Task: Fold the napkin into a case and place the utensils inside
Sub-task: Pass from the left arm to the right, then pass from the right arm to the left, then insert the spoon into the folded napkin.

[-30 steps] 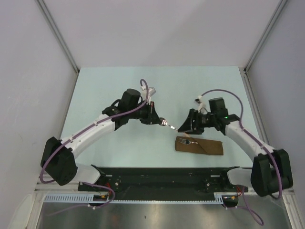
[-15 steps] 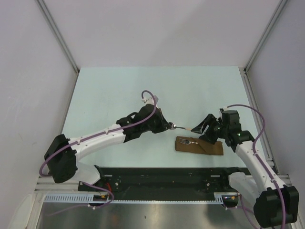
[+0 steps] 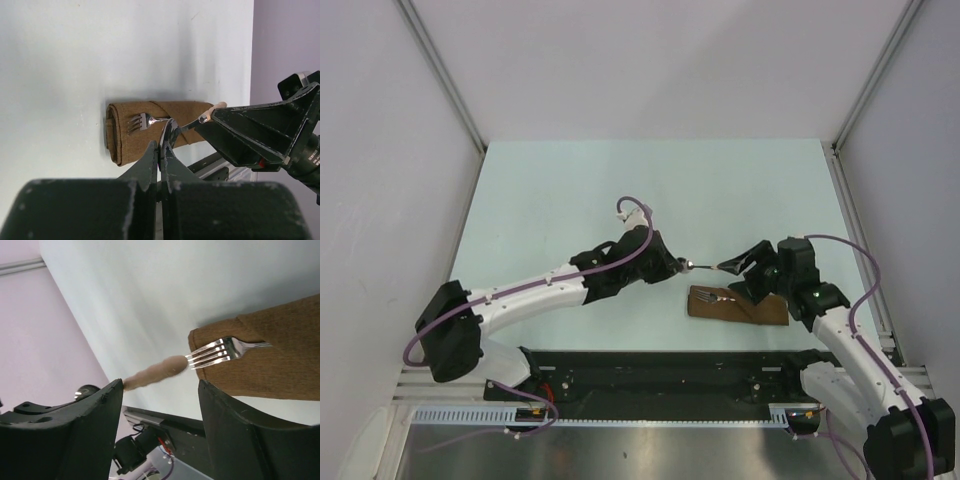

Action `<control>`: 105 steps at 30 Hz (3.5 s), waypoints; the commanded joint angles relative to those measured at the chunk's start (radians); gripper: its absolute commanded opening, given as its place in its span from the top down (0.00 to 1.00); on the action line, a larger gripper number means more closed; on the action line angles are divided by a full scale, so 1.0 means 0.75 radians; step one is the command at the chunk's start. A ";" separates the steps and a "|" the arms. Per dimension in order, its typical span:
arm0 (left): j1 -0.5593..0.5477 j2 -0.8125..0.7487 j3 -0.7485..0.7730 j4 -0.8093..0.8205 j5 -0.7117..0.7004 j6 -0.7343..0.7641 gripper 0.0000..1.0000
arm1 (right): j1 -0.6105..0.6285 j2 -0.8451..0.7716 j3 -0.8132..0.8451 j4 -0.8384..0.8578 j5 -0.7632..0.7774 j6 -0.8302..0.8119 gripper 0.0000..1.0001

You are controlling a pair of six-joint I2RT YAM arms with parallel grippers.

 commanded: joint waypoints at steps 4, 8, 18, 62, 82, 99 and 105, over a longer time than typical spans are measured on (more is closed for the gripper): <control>-0.046 0.032 0.001 0.107 0.019 -0.030 1.00 | 0.081 0.039 0.033 0.125 0.142 0.200 0.44; -0.050 0.034 -0.012 0.143 0.064 -0.012 1.00 | 0.085 0.086 0.016 0.170 0.116 0.239 0.72; 0.099 0.012 -0.056 0.172 0.442 0.203 0.48 | 0.020 0.039 -0.020 0.090 0.050 0.180 1.00; 0.093 0.251 0.064 0.162 0.711 0.144 0.58 | -0.128 -0.162 -0.149 0.050 -0.036 0.243 1.00; 0.077 0.316 0.170 0.054 0.609 0.217 1.00 | -0.199 -0.127 -0.154 -0.005 -0.110 0.023 0.69; 0.058 0.454 0.306 -0.182 0.686 0.414 1.00 | -0.903 0.045 0.073 -0.515 0.283 -0.622 0.41; 0.083 0.453 0.312 -0.245 0.747 0.481 1.00 | -1.032 0.194 0.084 -0.458 0.334 -0.657 0.77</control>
